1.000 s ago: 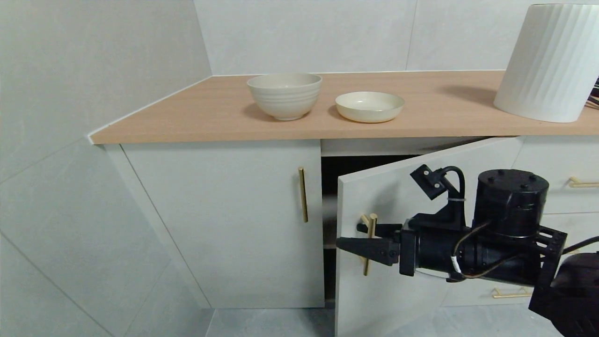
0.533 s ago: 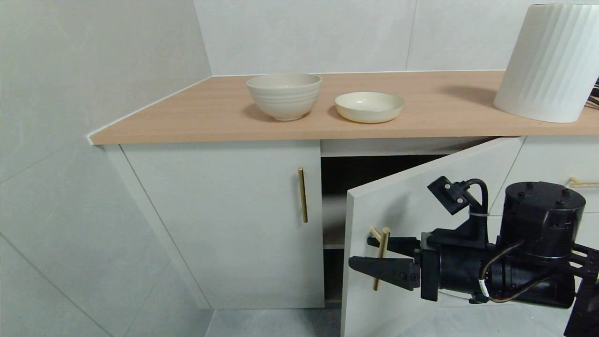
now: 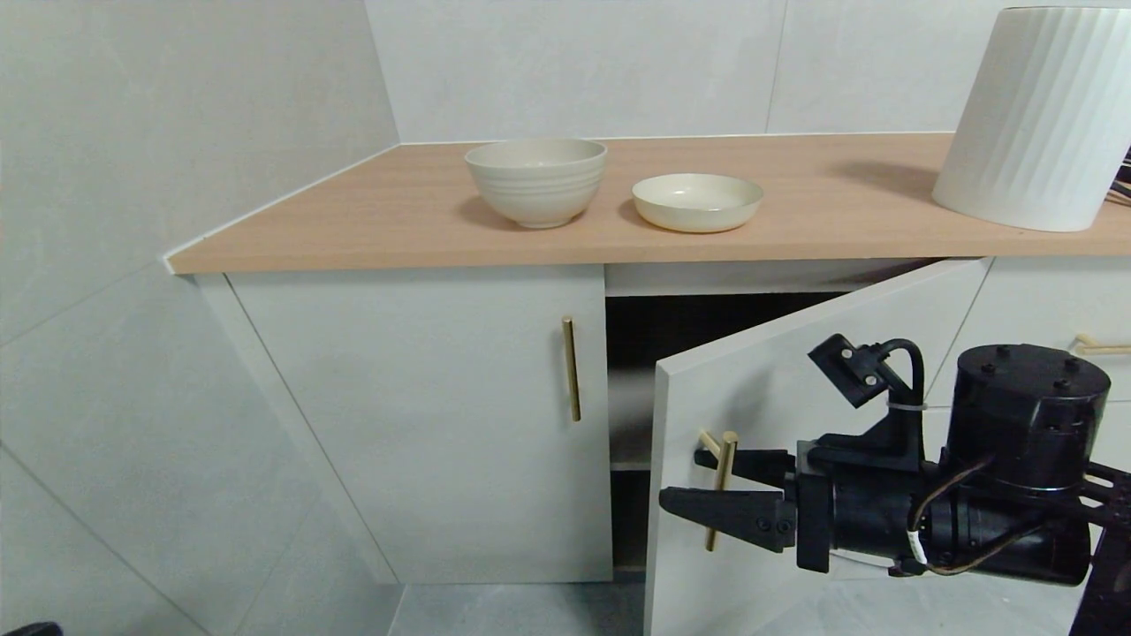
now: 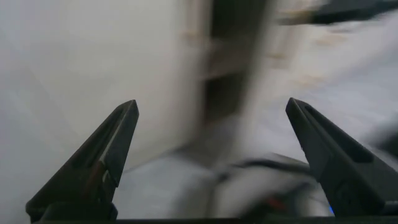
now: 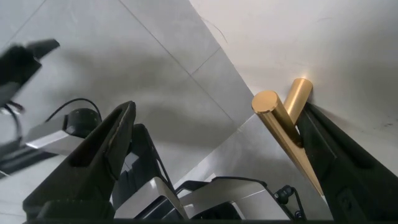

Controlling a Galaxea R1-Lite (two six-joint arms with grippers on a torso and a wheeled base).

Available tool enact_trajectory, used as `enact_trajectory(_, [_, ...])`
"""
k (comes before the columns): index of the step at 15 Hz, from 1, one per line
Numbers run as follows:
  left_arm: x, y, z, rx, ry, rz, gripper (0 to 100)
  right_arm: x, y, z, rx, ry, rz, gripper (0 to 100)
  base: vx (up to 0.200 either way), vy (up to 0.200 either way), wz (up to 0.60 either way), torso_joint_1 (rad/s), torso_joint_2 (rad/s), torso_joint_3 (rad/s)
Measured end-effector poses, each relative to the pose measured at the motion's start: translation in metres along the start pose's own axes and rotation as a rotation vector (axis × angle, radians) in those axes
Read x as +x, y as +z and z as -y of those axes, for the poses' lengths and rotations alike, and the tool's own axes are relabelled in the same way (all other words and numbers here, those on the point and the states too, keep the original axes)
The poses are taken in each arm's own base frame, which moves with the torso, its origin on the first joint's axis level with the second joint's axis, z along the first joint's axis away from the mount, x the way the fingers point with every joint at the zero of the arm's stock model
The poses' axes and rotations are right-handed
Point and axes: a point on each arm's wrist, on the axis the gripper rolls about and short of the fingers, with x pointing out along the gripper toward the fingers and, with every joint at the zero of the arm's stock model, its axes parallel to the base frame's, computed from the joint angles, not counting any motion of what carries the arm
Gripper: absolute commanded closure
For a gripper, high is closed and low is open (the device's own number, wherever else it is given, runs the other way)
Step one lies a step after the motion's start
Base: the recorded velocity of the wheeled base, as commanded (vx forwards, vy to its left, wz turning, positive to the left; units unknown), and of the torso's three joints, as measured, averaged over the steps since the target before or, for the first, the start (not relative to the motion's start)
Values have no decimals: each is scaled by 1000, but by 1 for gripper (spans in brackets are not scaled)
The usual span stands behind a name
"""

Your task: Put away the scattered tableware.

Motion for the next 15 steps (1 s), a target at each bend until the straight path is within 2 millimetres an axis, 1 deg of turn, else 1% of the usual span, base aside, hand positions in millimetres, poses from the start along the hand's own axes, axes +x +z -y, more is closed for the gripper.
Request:
enact_trajectory(2, [19, 21, -10, -57, -111, -68, 0, 0, 0, 0, 0, 0, -1, 0, 0, 0, 0, 0, 0, 0])
enact_trajectory(4, [45, 41, -24, -105, -189, -128, 0, 0, 0, 0, -2, 1, -1, 0, 0, 0, 0, 0, 0, 0])
enact_trajectory(5, [63, 48, -32, -123, -222, -156, 0, 0, 0, 0, -2, 1, -1, 0, 0, 0, 0, 0, 0, 0])
enact_trajectory(7, [106, 56, -49, -146, -283, -204, 0, 0, 0, 0, -4, 2, -1, 0, 0, 0, 0, 0, 0, 0])
enact_trajectory(9, [148, 50, -62, -174, -326, -262, 0, 1, -1, -1, -5, 4, -2, 0, 0, 0, 0, 0, 0, 0])
enact_trajectory(10, [167, 43, -67, -190, -344, -295, 0, 1, -1, -1, -7, 6, -3, 0, 0, 0, 0, 0, 0, 0])
enact_trajectory(12, [201, 21, -70, -225, -383, -383, 0, 1, -1, -2, -8, 8, -5, 0, 0, 0, 0, 0, 0, 0])
enact_trajectory(13, [214, 11, -68, -231, -390, -421, 0, 1, -2, -2, -8, 9, -6, 0, 0, 0, 0, 0, 0, 0])
enact_trajectory(15, [229, -5, -64, -258, -387, -493, 0, 2, -2, -2, -7, 10, -8, 0, 0, 0, 0, 0, 0, 0])
